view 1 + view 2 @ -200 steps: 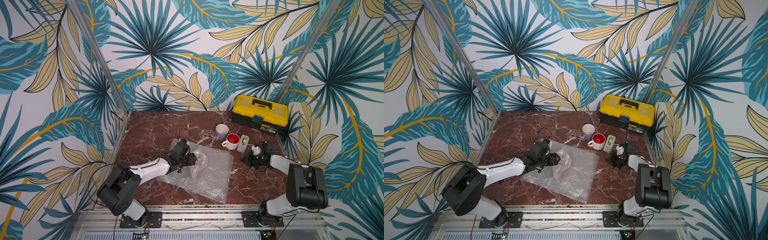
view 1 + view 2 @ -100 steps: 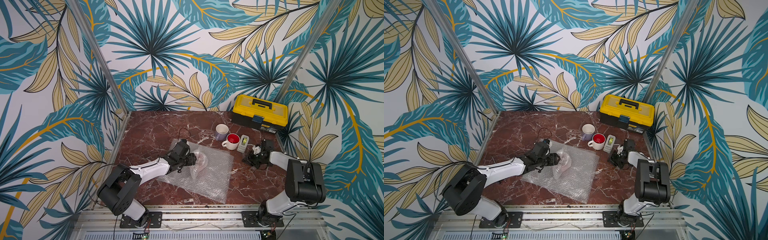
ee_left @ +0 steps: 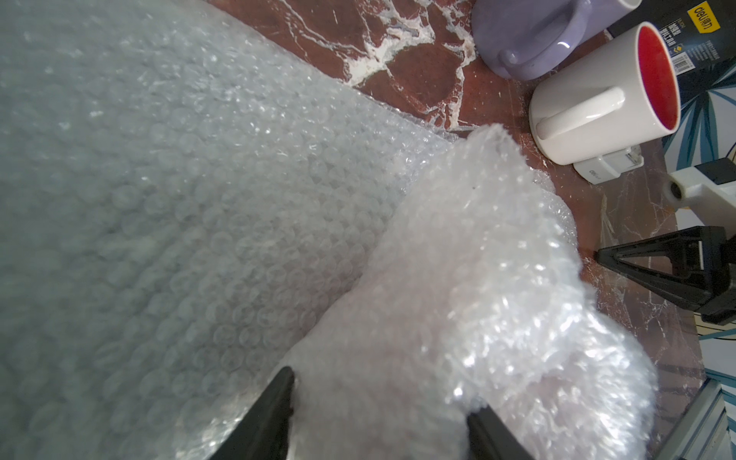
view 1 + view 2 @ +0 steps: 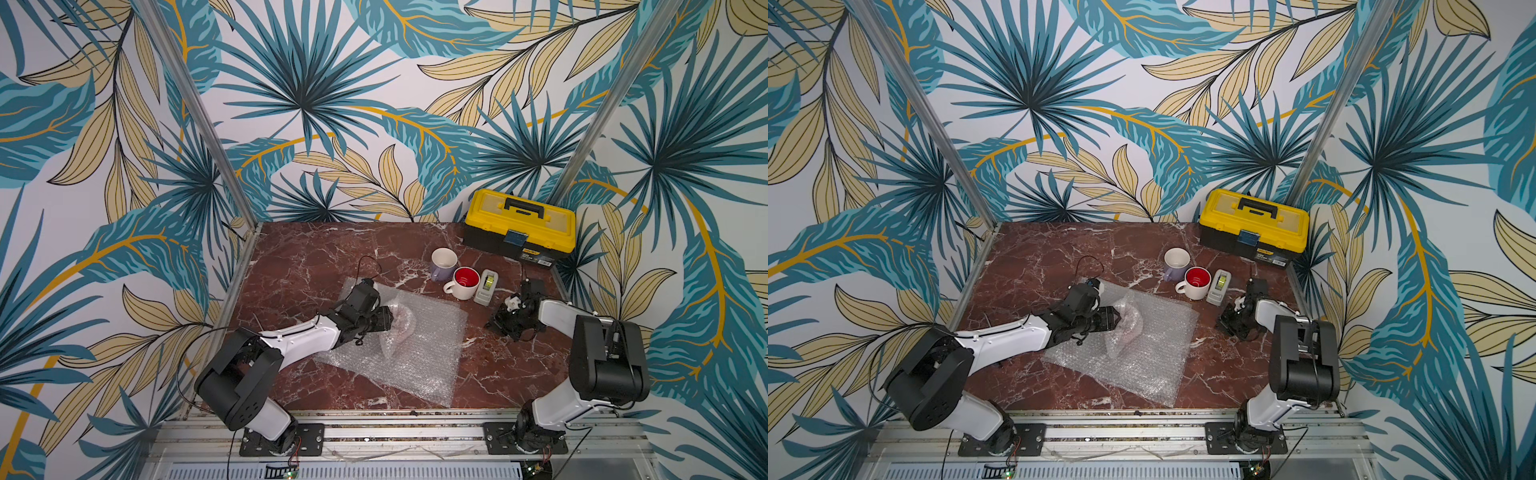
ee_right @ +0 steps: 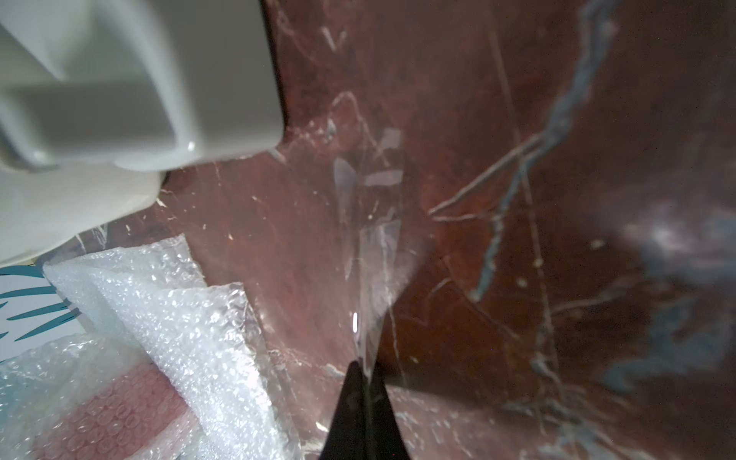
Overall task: Wrap mugs in bubble wrap
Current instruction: Tear off the tape using the Tape Cutter, then stick the tape on the bubble wrap.
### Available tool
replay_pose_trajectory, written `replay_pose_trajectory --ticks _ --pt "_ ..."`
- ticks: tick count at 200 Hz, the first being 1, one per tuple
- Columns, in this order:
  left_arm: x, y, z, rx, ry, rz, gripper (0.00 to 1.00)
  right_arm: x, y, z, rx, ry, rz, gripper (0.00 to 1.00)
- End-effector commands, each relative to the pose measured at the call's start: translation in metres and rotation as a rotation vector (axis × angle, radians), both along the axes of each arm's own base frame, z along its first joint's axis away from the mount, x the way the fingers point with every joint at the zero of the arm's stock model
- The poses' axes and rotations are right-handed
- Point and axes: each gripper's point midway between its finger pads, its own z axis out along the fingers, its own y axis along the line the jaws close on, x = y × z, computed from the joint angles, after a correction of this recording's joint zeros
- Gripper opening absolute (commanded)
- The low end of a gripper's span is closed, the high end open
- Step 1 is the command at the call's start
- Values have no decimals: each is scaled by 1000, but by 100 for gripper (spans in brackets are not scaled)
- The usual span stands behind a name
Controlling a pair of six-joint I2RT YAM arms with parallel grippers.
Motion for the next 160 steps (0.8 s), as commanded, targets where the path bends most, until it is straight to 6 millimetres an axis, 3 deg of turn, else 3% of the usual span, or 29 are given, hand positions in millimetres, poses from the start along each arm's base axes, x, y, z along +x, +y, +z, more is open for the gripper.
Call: replay_pose_trajectory --ticks 1,17,44,78,97,135,160 --pt "-5 -5 -6 13 23 -28 59 -47 2 -12 -16 172 -21 0" --pt "-6 -7 -5 12 21 -37 59 -39 9 11 16 71 -11 0" --pt "-9 -14 -3 9 10 -72 56 -23 25 68 73 -115 43 0" --pt "-13 -18 -7 17 13 -92 56 -16 38 122 81 -213 83 0" --pt "-13 -19 -7 10 14 -91 55 -14 40 136 60 -231 95 0" --pt "-12 -21 -7 7 13 -93 55 -9 44 140 70 -230 97 0" --pt "-13 -22 -8 8 14 -94 55 -1 54 154 94 -265 101 0"
